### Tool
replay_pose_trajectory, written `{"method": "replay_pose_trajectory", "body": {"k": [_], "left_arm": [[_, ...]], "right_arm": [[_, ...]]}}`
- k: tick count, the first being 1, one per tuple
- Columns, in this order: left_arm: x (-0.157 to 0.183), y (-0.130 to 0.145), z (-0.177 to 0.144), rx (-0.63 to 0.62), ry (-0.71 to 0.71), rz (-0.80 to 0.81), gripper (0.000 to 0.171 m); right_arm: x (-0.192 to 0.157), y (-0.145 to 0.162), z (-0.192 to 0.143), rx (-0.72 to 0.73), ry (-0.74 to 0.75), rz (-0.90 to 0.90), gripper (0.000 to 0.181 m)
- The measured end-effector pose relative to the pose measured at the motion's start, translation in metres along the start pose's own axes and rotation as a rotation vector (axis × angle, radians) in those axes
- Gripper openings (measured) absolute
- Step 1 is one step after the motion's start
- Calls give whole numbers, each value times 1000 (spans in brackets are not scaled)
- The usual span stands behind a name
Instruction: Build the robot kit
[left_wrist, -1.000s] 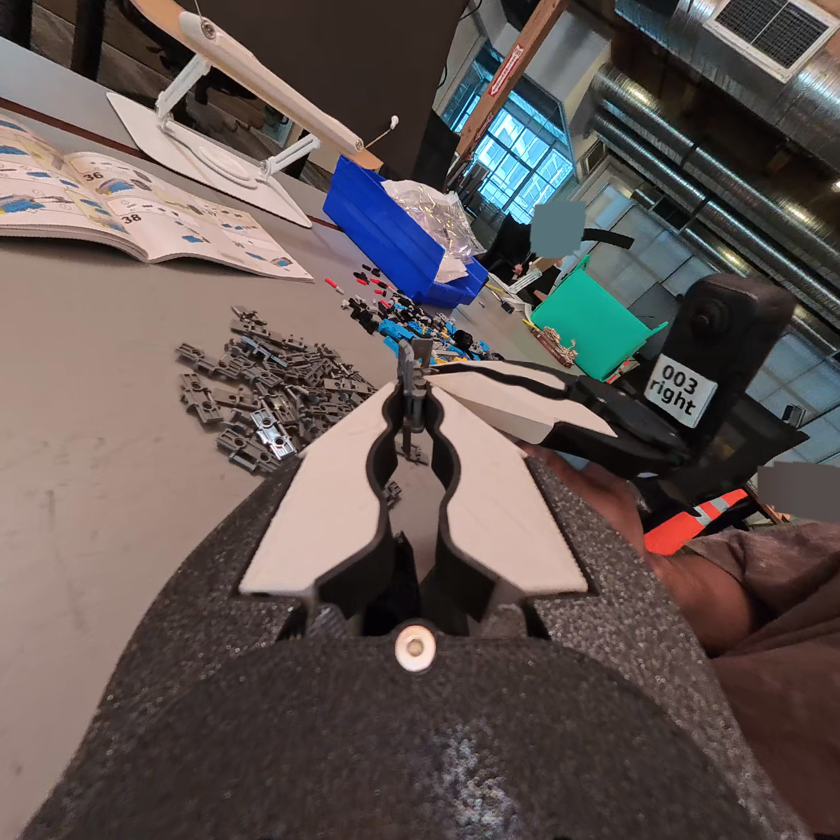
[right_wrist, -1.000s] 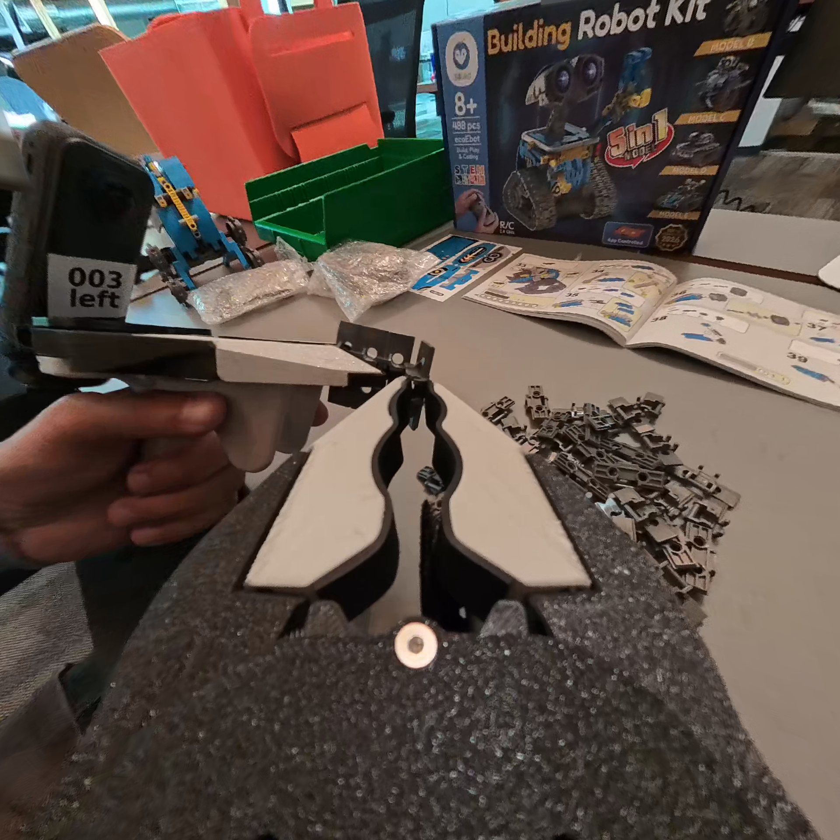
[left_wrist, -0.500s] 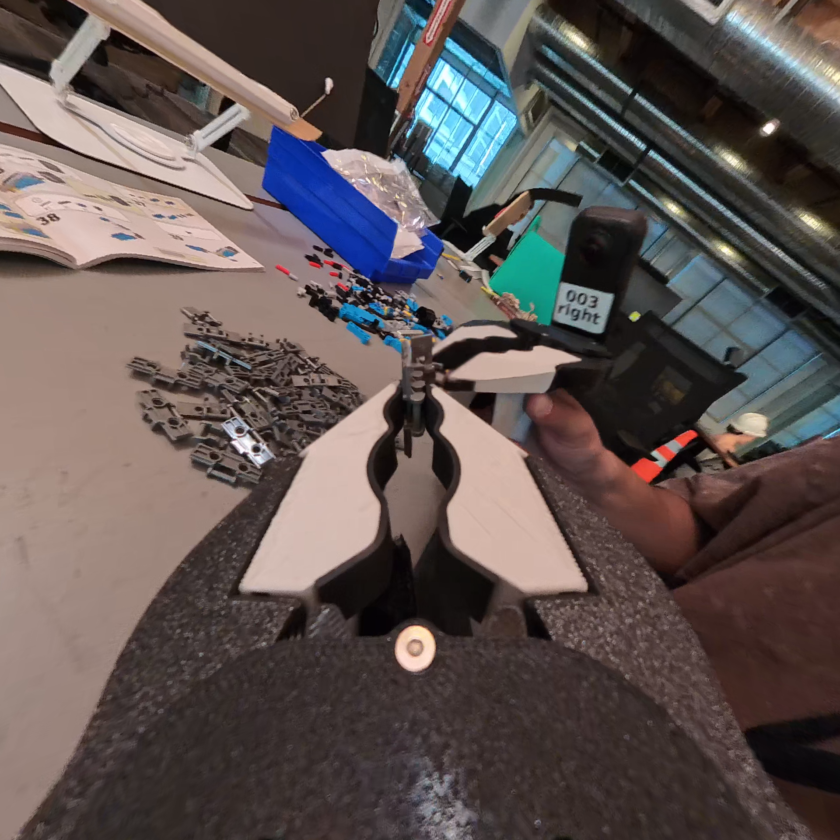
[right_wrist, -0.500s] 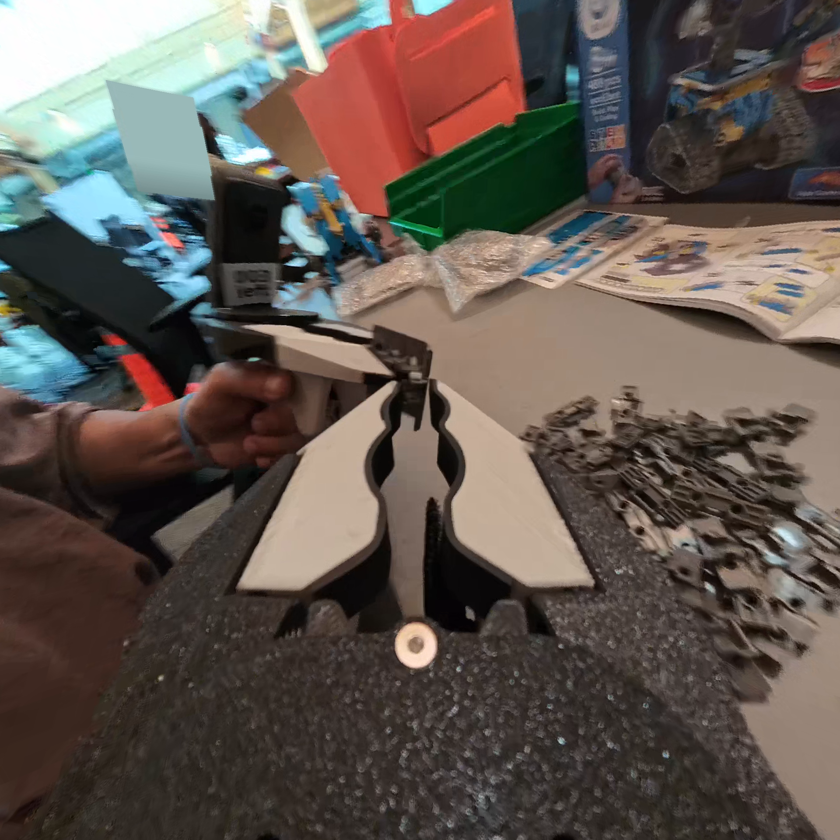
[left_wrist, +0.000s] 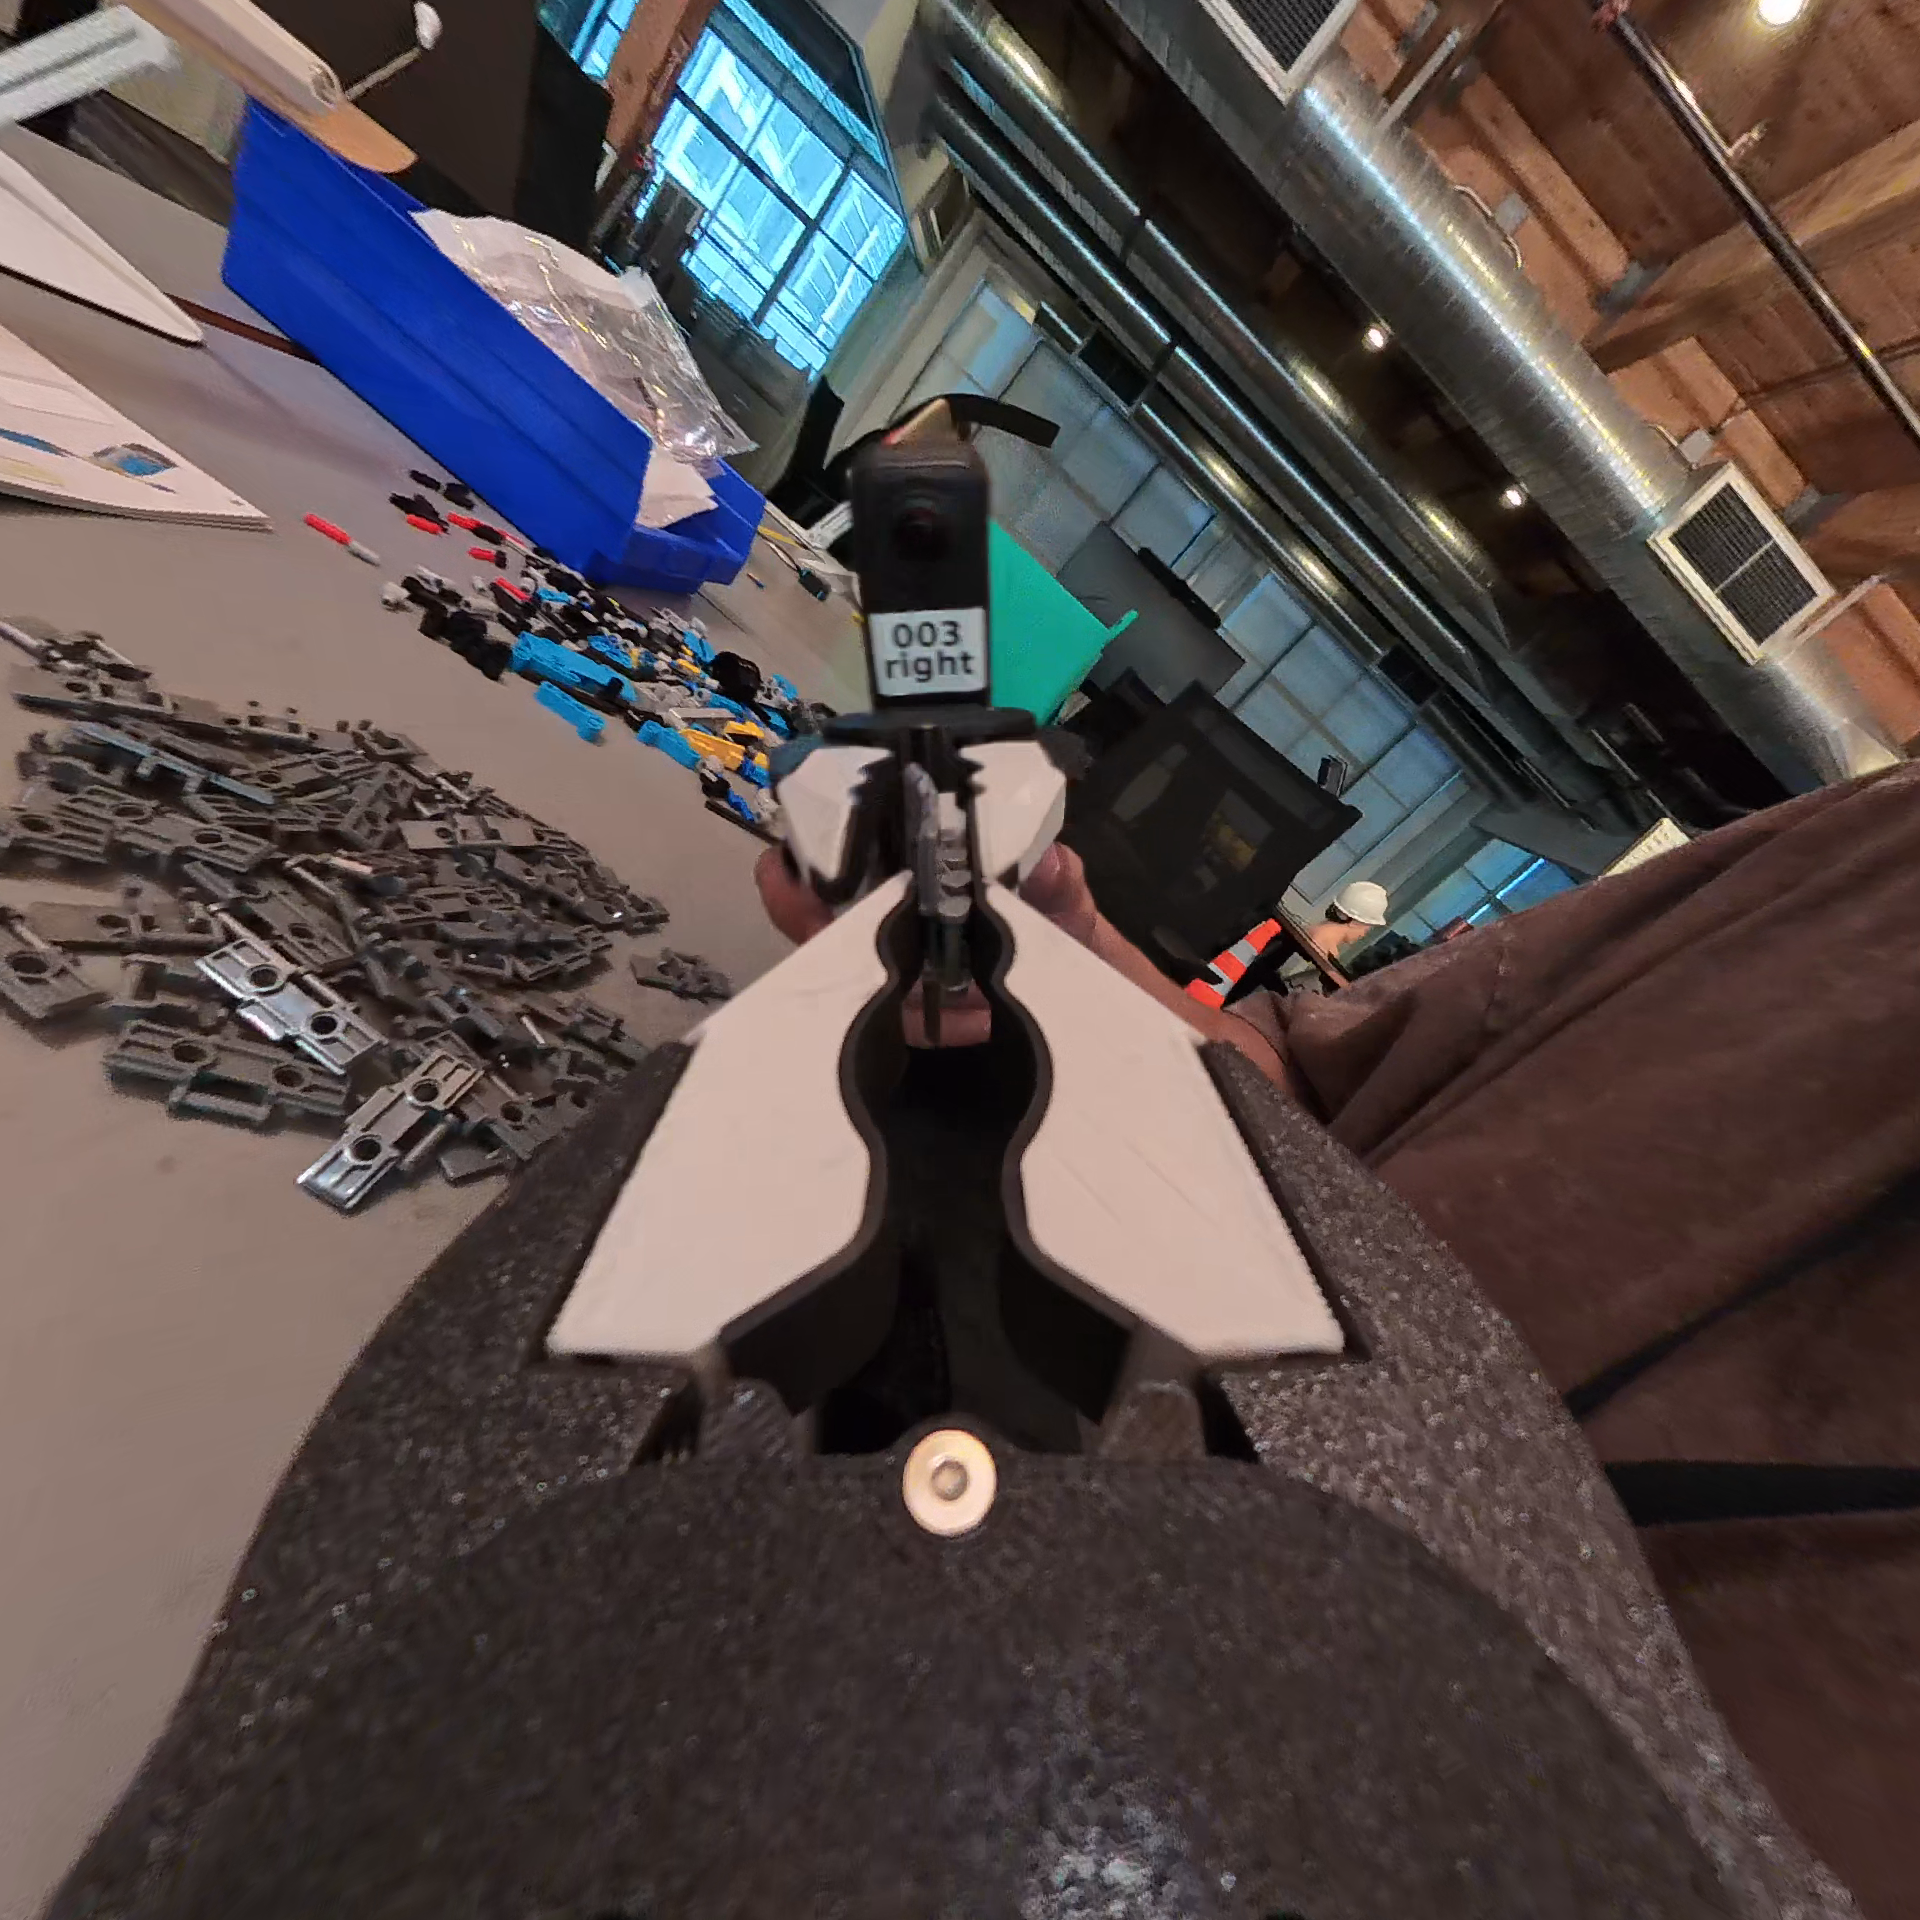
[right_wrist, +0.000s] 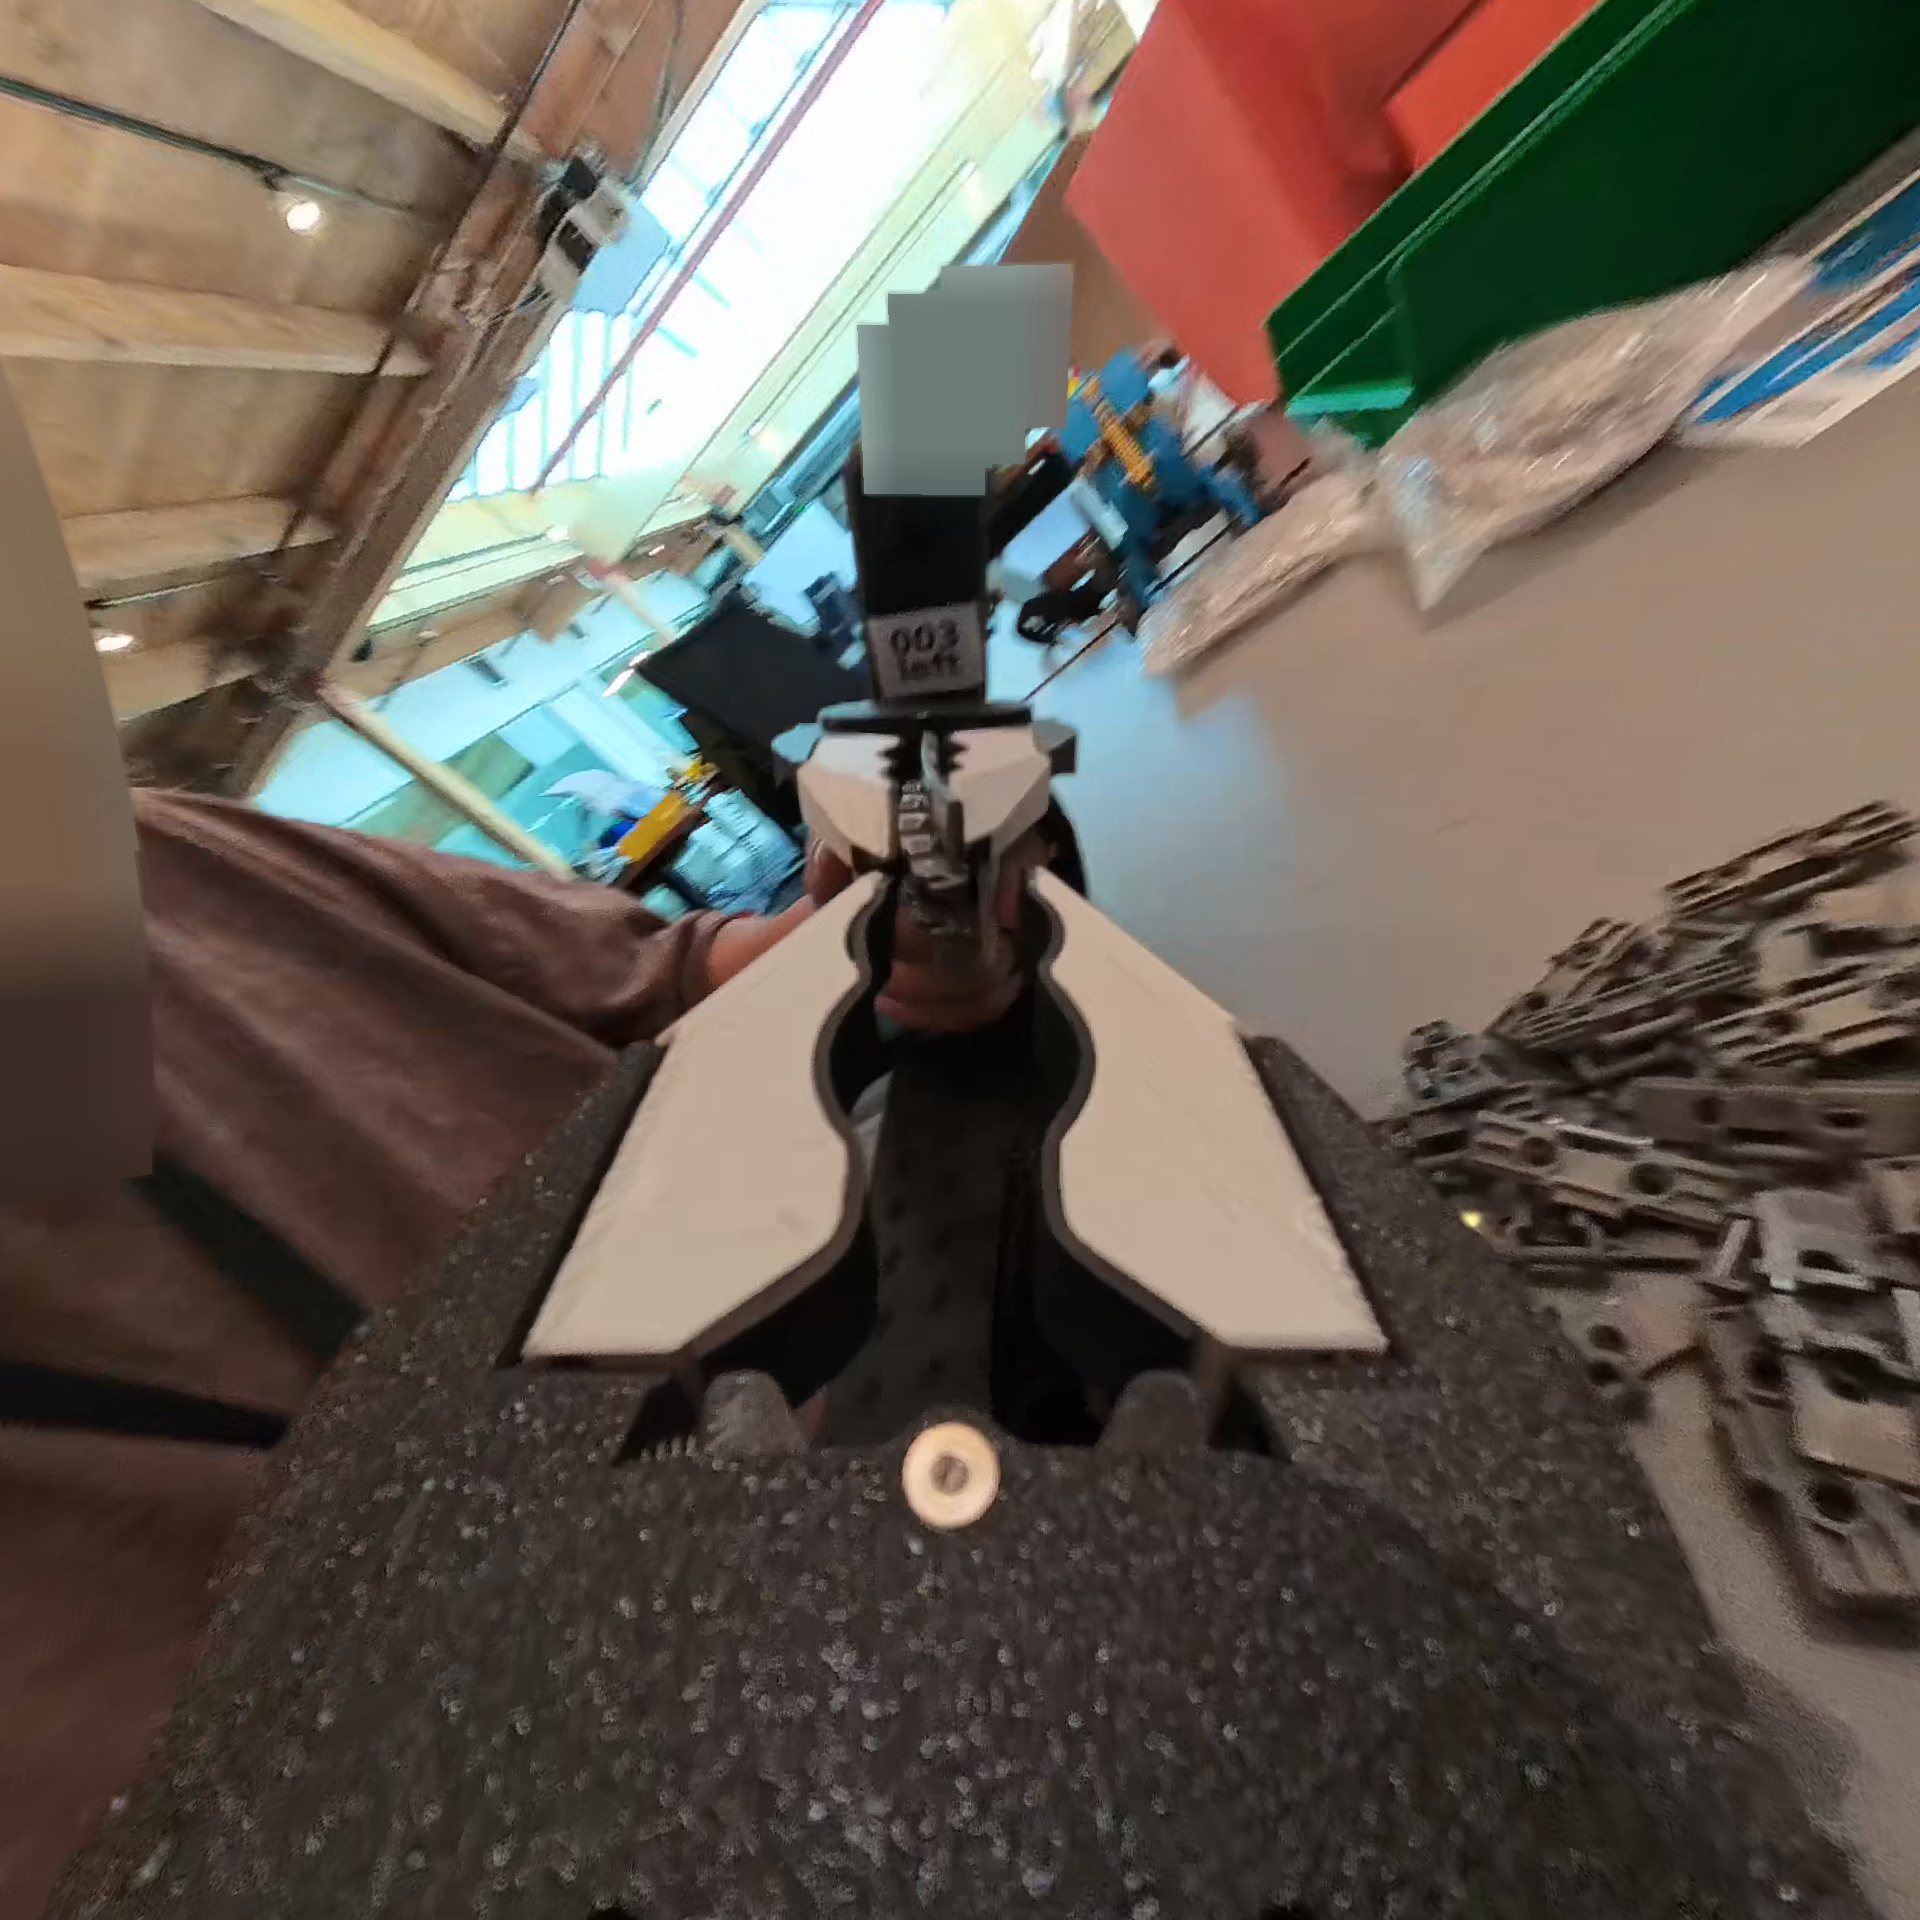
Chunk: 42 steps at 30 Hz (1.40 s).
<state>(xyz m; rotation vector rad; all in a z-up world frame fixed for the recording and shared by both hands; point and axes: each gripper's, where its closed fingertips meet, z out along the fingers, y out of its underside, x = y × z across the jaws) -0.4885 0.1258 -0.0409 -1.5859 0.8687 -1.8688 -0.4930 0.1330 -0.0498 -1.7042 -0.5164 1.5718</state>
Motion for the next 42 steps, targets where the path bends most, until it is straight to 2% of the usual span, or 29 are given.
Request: {"method": "replay_pose_trajectory", "body": {"k": [1, 2, 3, 13, 17, 19, 20, 22, 24, 30, 35, 36, 37, 38, 39, 42], "left_arm": [[0, 1, 1, -4, -2, 1, 8], [-1, 1, 1, -3, -1, -1, 8], [-1, 0, 0, 2, 5, -8, 8], [10, 3, -1, 5, 21, 80, 10], [8, 3, -1, 4, 10, 70, 8], [7, 1, -3, 23, -4, 68, 7], [8, 0, -4, 33, -3, 65, 7], [9, -2, -5, 48, 1, 63, 8], [11, -2, -5, 54, 9, 69, 8], [18, 5, 2, 15, 38, 108, 13], [20, 0, -3, 48, 49, 101, 8], [20, -1, -3, 52, 50, 100, 8], [19, -3, -4, 62, 40, 98, 8], [17, -4, -5, 72, 36, 94, 8], [17, -5, -6, 75, 42, 84, 8], [20, -4, -5, 69, 53, 95, 8]], "right_arm": [[-3, 5, 2, -21, -47, 23, 24], [-7, 5, 2, -14, -91, 20, 10], [-8, 2, 1, 16, -106, 4, 8], [-19, 8, 4, -5, -159, 0, 8], [-17, 8, 4, -2, -116, -48, 8], [-19, 9, 4, -3, -112, -71, 23], [-16, 10, 4, -7, -90, -71, 23], [-17, 9, 4, -2, -87, -83, 9], [-16, 10, 5, -14, -67, -100, 4], [-24, 13, 10, -36, -99, -103, 4], [-24, 12, 17, -19, -84, -87, 4], [-24, 13, 17, -29, -85, -85, 5], [-21, 15, 17, -41, -73, -78, 13], [-19, 15, 16, -43, -68, -74, 12], [-21, 15, 15, -43, -77, -82, 2], [-22, 19, 19, -84, -43, -157, 2]]}}
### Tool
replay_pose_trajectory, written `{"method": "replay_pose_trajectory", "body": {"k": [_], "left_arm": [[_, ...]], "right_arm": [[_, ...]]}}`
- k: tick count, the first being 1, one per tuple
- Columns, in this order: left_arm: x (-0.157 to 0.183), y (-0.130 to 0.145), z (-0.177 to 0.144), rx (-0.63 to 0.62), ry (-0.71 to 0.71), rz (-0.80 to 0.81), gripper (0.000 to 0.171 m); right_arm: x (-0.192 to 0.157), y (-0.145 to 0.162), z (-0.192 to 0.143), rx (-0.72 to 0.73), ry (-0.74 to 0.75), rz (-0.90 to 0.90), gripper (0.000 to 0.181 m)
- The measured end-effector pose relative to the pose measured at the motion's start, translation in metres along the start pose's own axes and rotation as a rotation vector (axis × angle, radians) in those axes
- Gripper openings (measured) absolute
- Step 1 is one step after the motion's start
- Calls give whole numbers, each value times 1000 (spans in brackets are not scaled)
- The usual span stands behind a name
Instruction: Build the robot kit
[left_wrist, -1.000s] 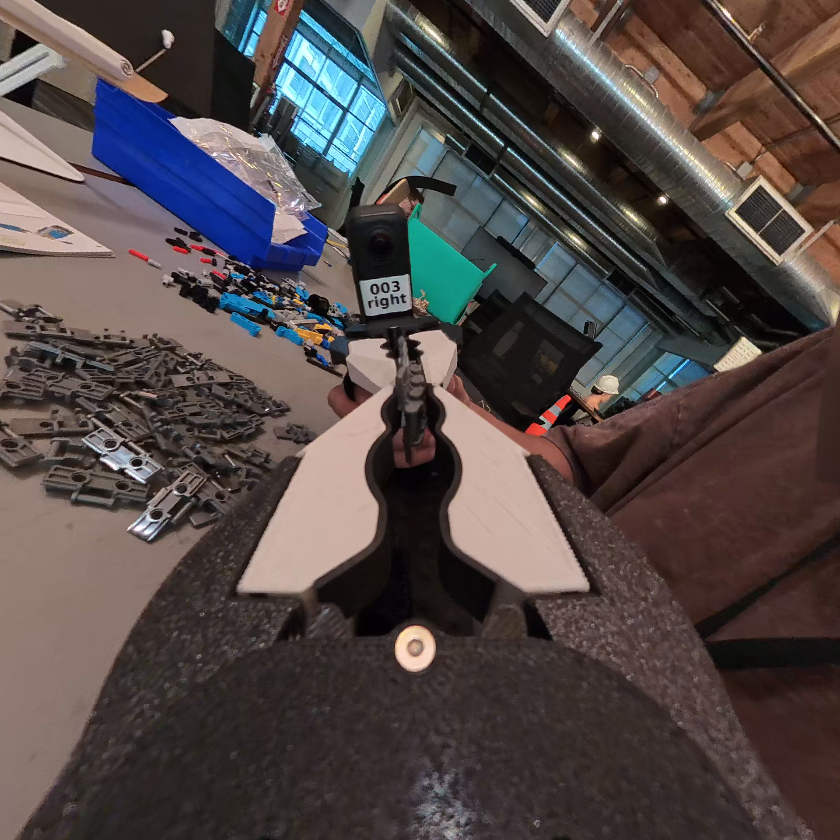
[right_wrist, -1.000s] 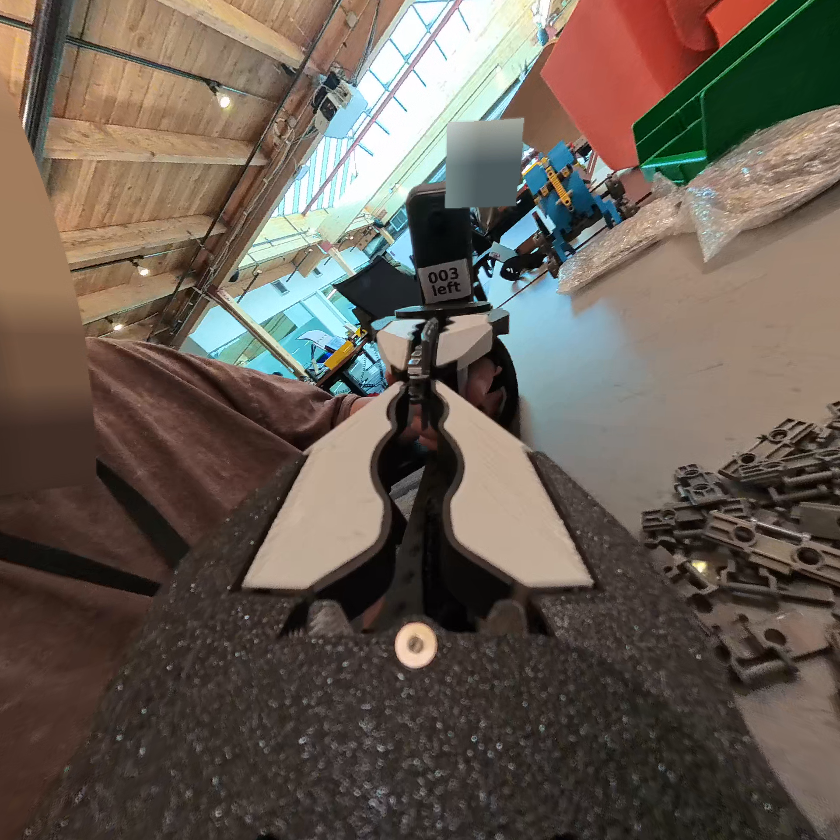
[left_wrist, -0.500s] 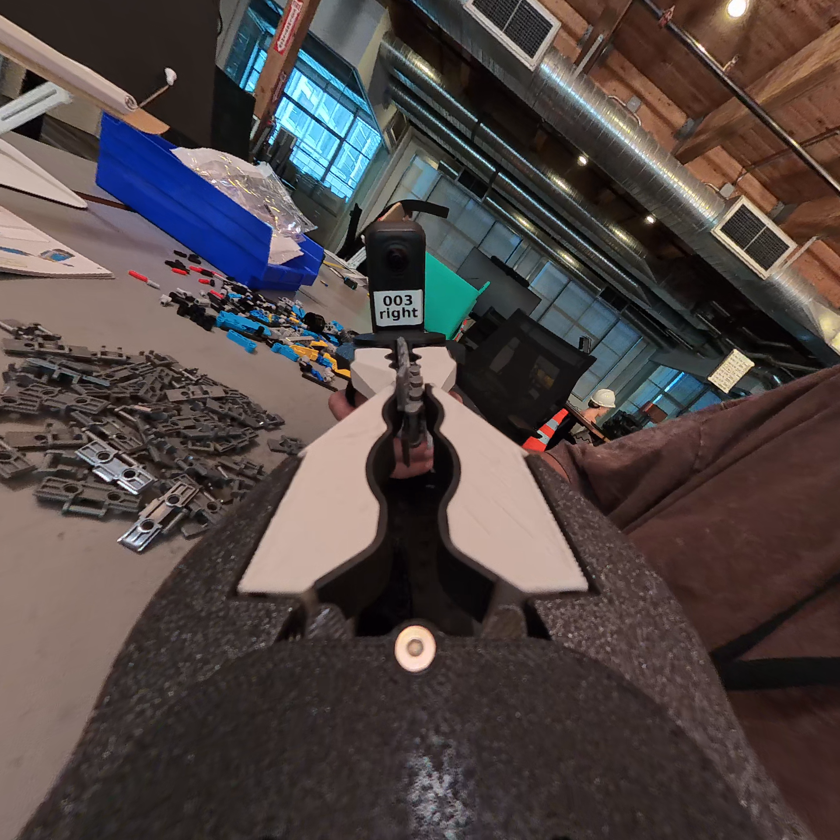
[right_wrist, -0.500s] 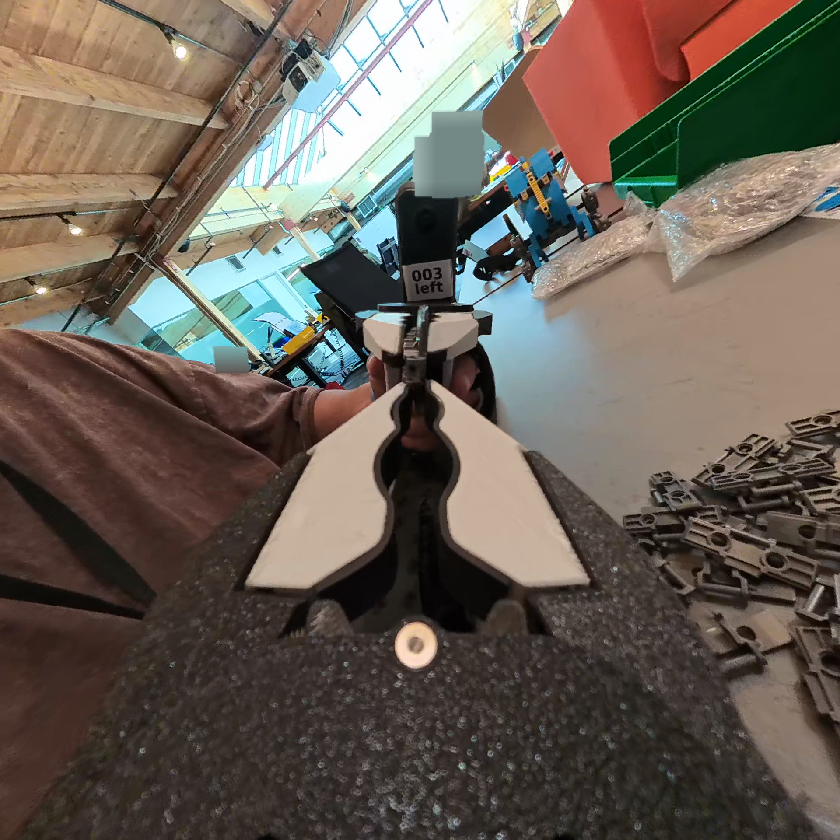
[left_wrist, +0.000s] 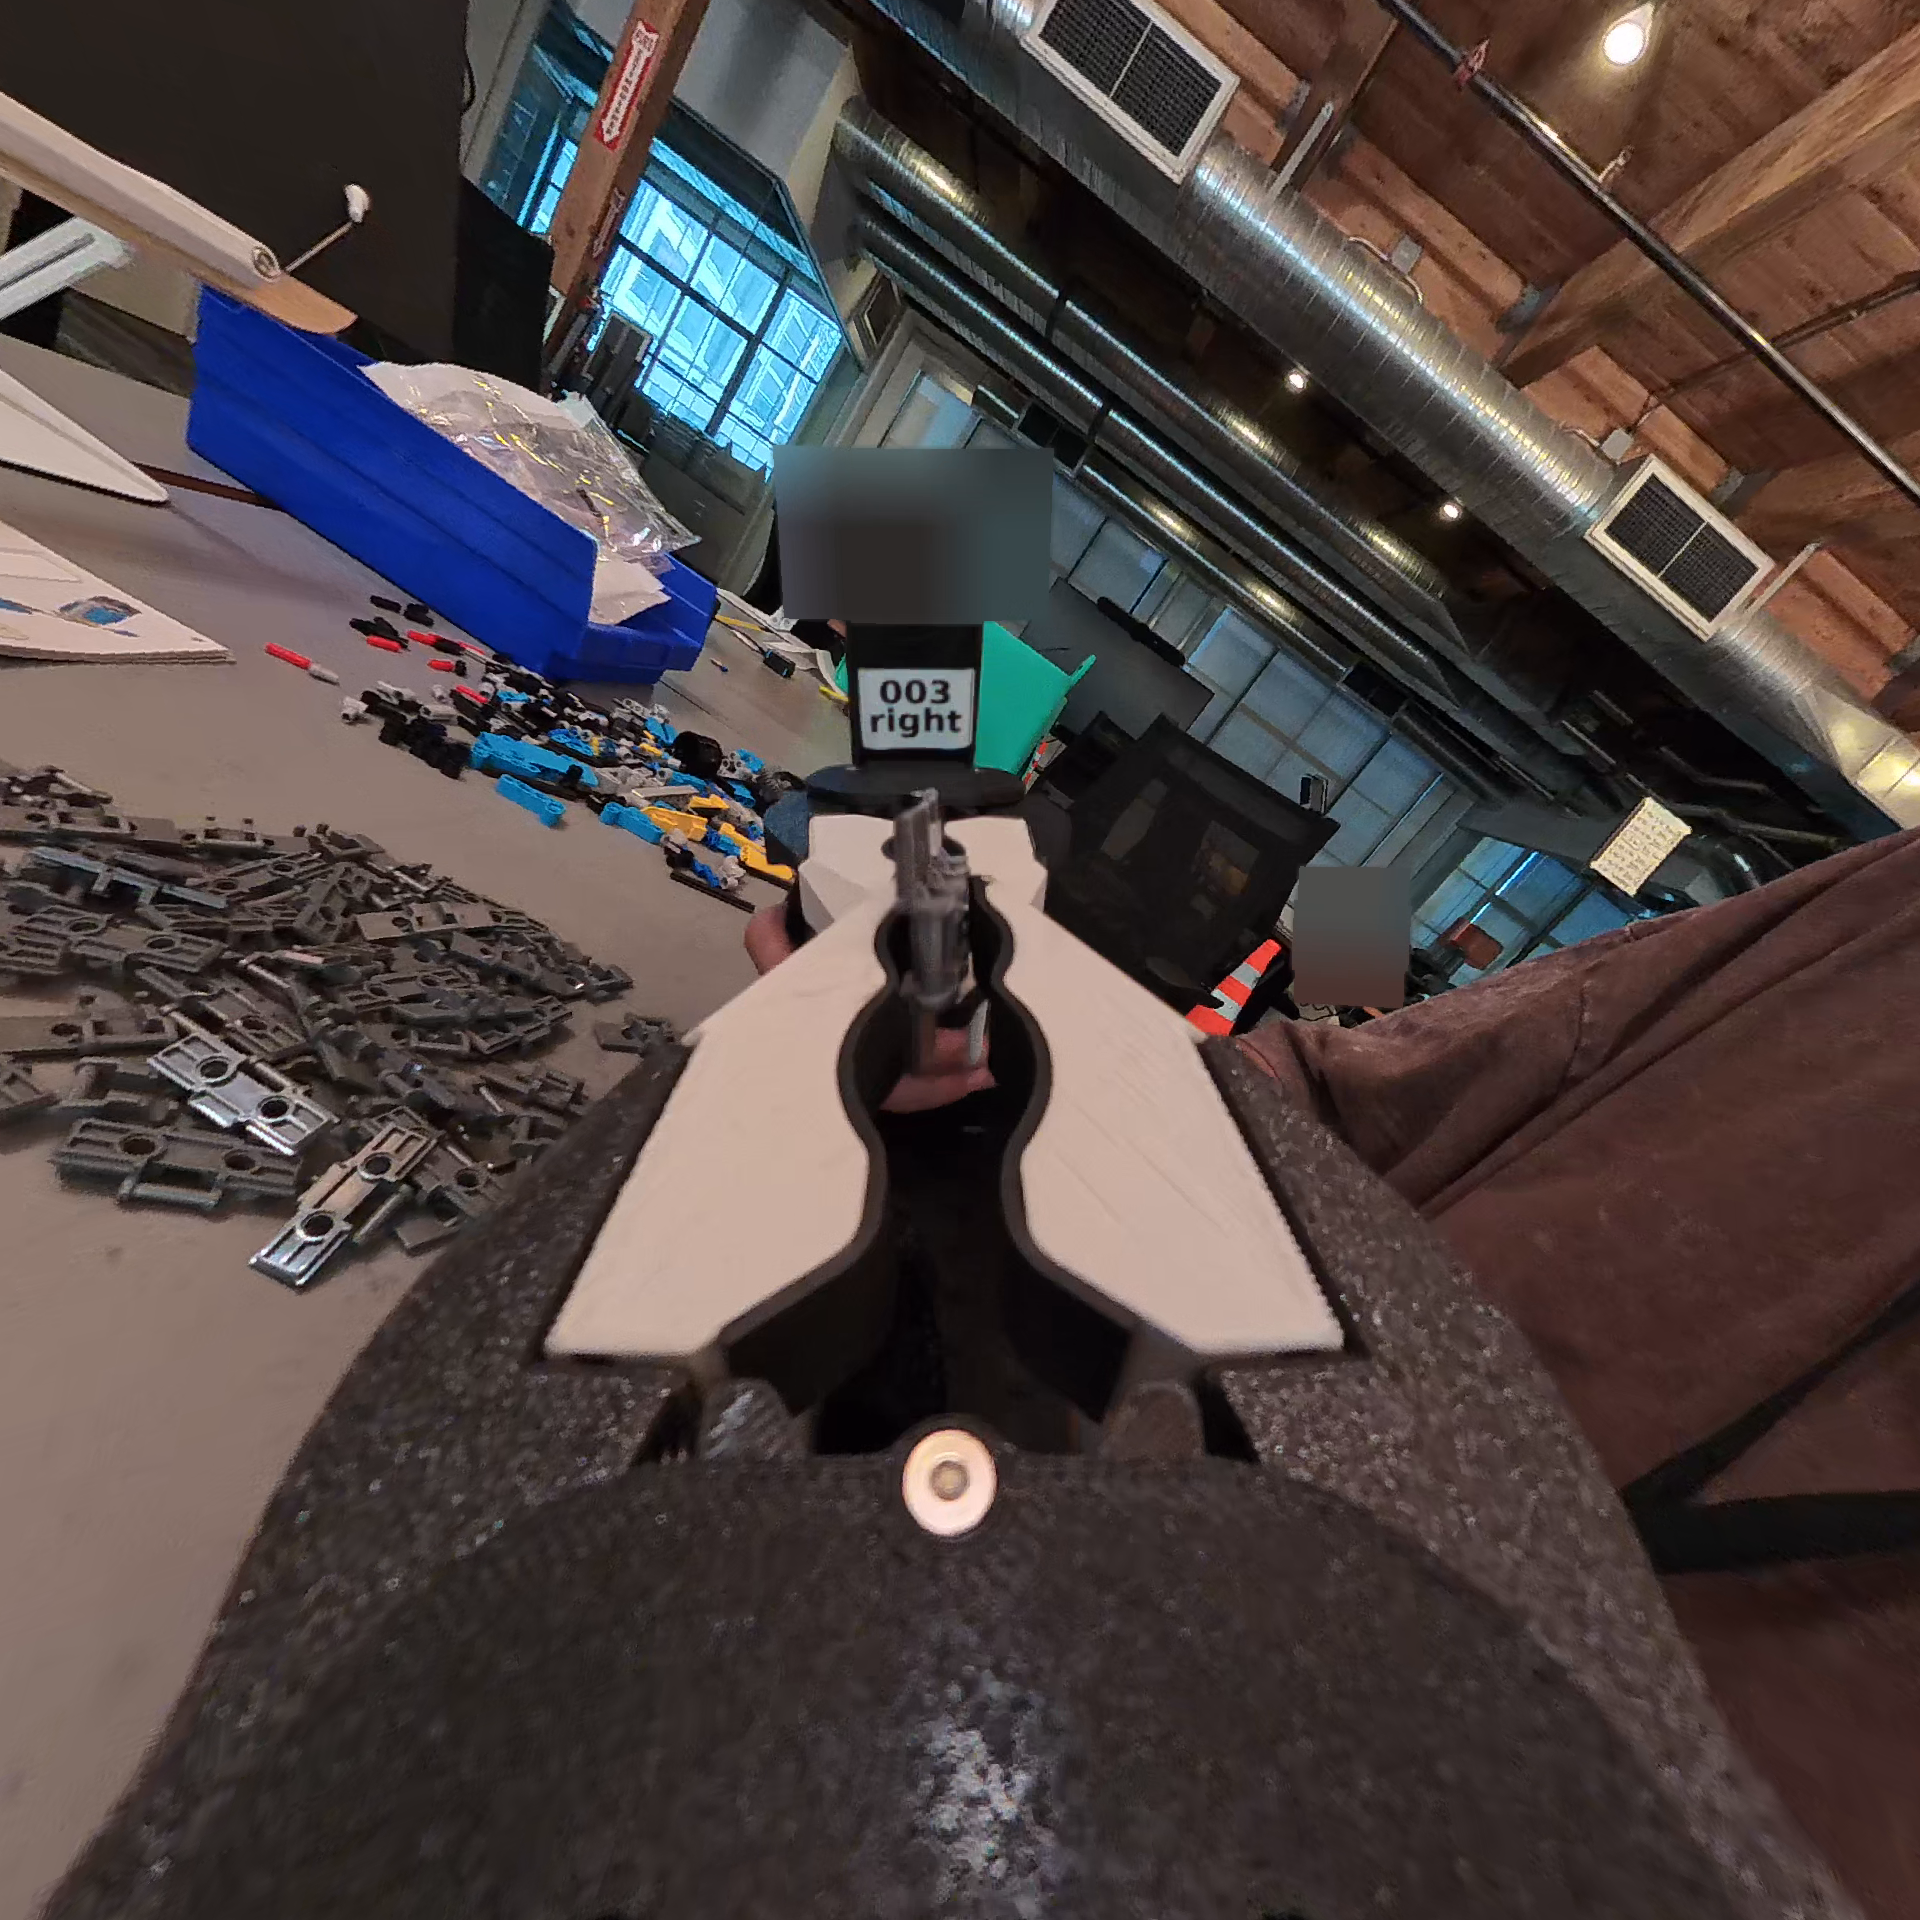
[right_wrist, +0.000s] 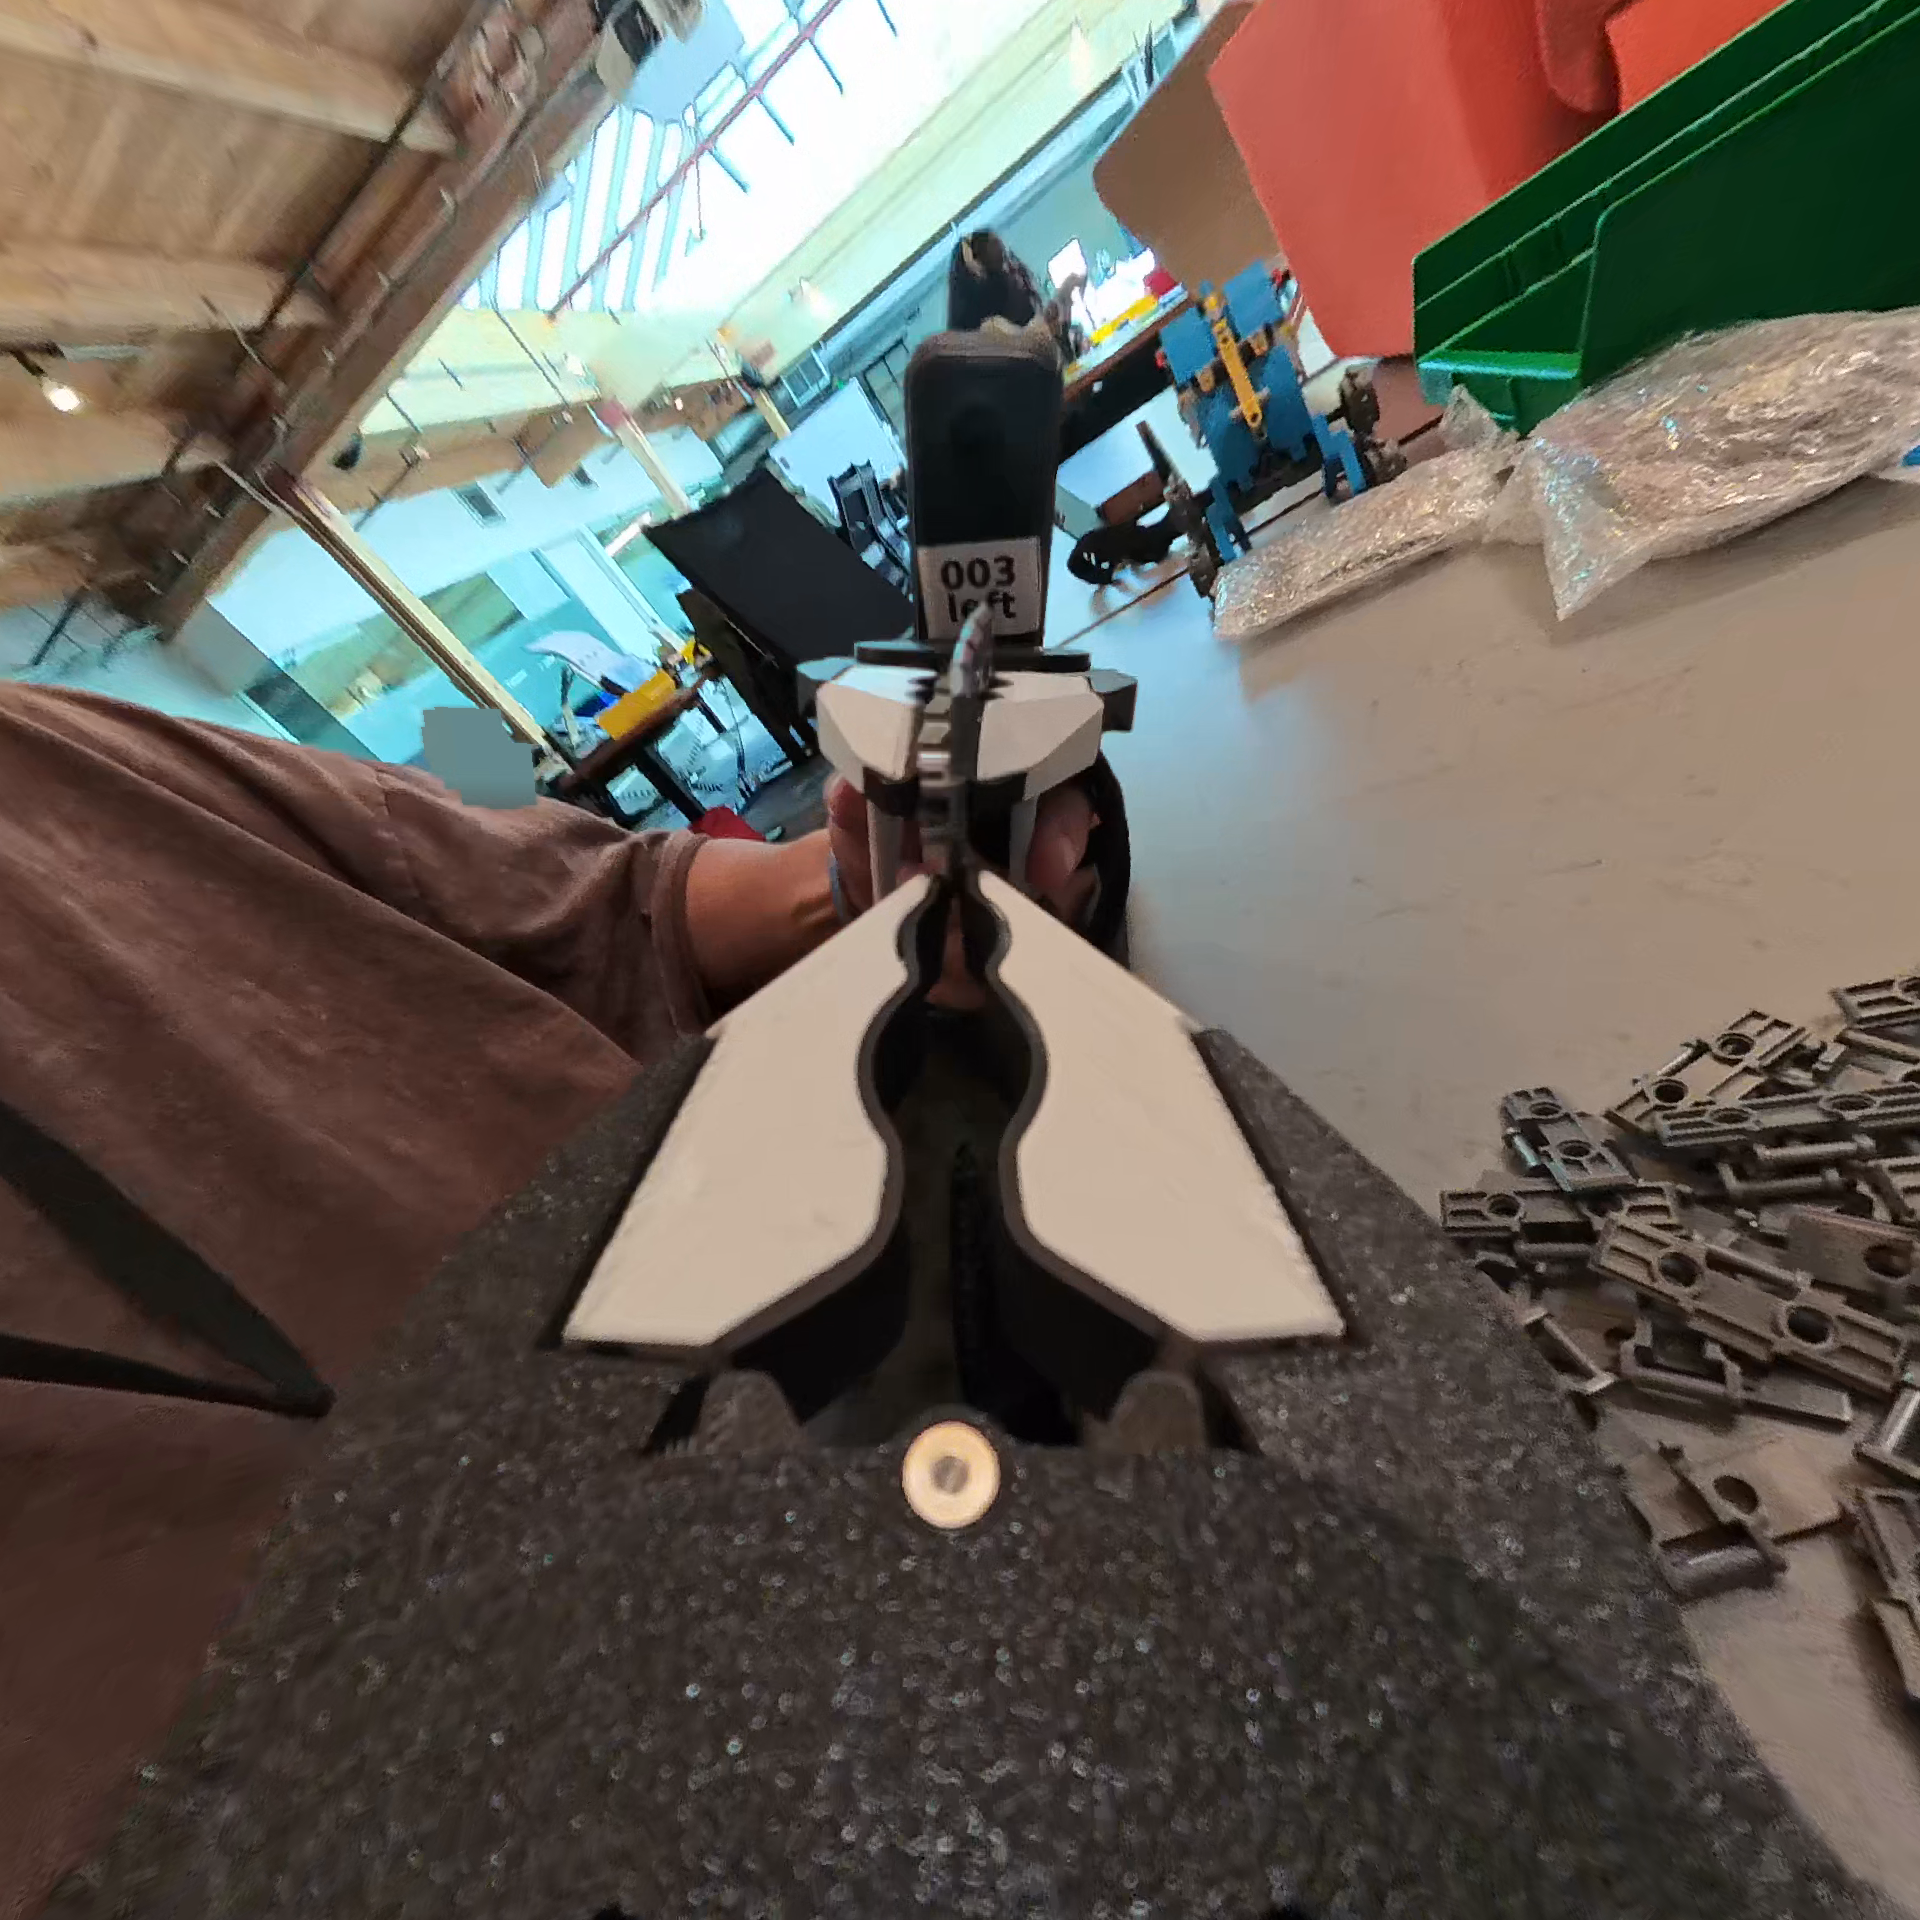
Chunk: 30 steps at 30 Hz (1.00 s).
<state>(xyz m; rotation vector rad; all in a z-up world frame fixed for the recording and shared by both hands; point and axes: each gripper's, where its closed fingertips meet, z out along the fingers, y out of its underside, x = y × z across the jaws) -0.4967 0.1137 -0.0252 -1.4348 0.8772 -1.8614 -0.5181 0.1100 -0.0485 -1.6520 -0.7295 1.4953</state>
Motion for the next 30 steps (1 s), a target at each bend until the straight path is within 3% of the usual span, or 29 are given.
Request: {"method": "replay_pose_trajectory", "body": {"k": [4, 6, 7, 10, 13, 15, 19, 23, 27, 30], "left_arm": [[-2, -3, -2, -4, -26, 14, 8], [-11, -13, -8, -15, -89, 98, 8], [-21, -27, -16, 2, -148, 162, 8], [-72, -70, -42, -7, -377, 346, 7], [-139, -89, -48, -135, -546, 479, 8], [-163, -95, -35, -148, -522, 516, 8], [-175, -103, -16, -63, -434, 537, 8], [-174, -86, -26, -68, -389, 549, 8], [-157, -94, -29, -13, -358, 568, 8], [-161, -86, -28, -55, -390, 640, 8]], "right_arm": [[3, -3, 2, -14, 21, -6, 3], [13, -3, 0, -47, 68, -17, 4], [26, -1, -5, -93, 129, -33, 16], [77, -2, -27, -246, 348, -105, 22], [130, -5, -40, -473, 557, -207, 30], [144, -6, -28, -557, 541, -173, 32], [177, 14, -18, -743, 578, -190, 30], [188, 14, -21, -771, 622, -309, 34], [180, -10, -51, -797, 625, -482, 33], [156, -10, -92, -788, 618, -404, 33]]}}
